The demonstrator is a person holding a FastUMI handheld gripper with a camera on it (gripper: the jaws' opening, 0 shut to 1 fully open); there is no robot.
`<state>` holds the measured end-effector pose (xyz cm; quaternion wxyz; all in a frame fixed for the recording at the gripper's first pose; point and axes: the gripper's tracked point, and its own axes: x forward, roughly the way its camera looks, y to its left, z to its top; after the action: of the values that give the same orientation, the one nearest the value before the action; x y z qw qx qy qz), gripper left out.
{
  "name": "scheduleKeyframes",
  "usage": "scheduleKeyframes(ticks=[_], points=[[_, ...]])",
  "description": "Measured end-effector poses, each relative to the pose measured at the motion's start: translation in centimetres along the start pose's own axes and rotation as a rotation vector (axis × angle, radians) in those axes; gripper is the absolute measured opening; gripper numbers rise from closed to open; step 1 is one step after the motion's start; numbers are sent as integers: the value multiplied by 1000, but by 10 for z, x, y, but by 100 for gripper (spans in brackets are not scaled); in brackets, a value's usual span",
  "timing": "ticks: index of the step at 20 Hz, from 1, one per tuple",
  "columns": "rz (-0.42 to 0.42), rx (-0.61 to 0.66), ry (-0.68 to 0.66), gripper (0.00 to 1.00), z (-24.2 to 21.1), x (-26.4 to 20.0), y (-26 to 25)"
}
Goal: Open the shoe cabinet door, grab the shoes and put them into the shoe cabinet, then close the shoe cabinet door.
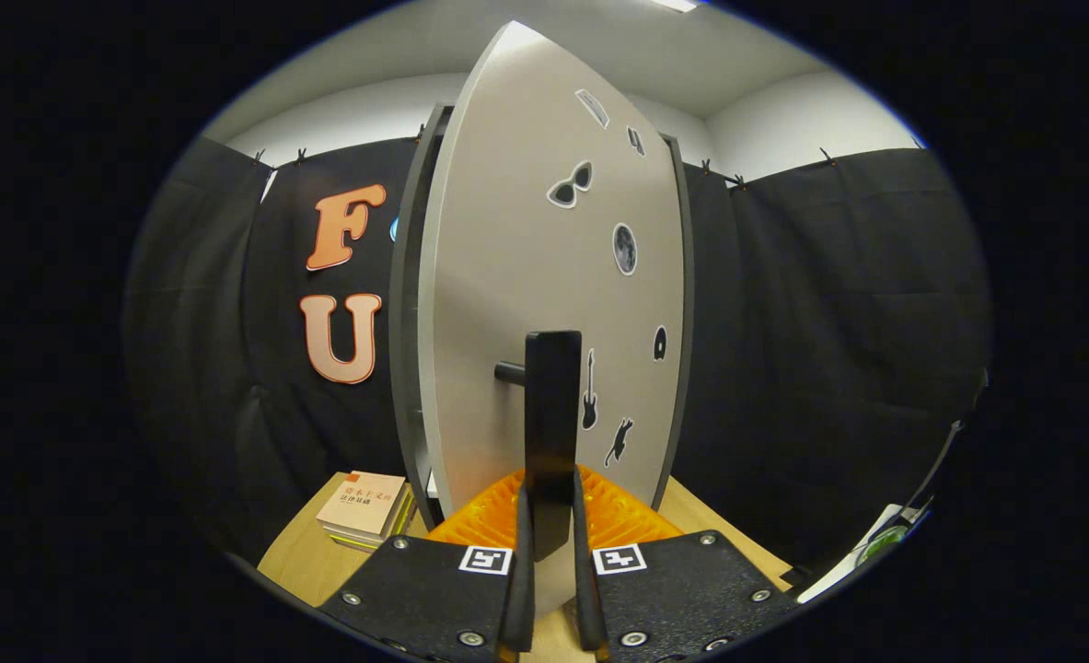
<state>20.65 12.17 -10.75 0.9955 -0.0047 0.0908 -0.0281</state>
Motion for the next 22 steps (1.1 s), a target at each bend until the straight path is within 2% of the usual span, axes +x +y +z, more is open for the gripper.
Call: scheduleKeyframes(ticks=[10, 13, 15, 18, 22], points=[[51, 22, -7, 16, -13, -43, -109], [115, 64, 4, 15, -23, -52, -133], [151, 108, 10, 15, -26, -52, -149], [143, 75, -1, 16, -29, -45, -185], [172, 95, -15, 15, -27, -41, -216]])
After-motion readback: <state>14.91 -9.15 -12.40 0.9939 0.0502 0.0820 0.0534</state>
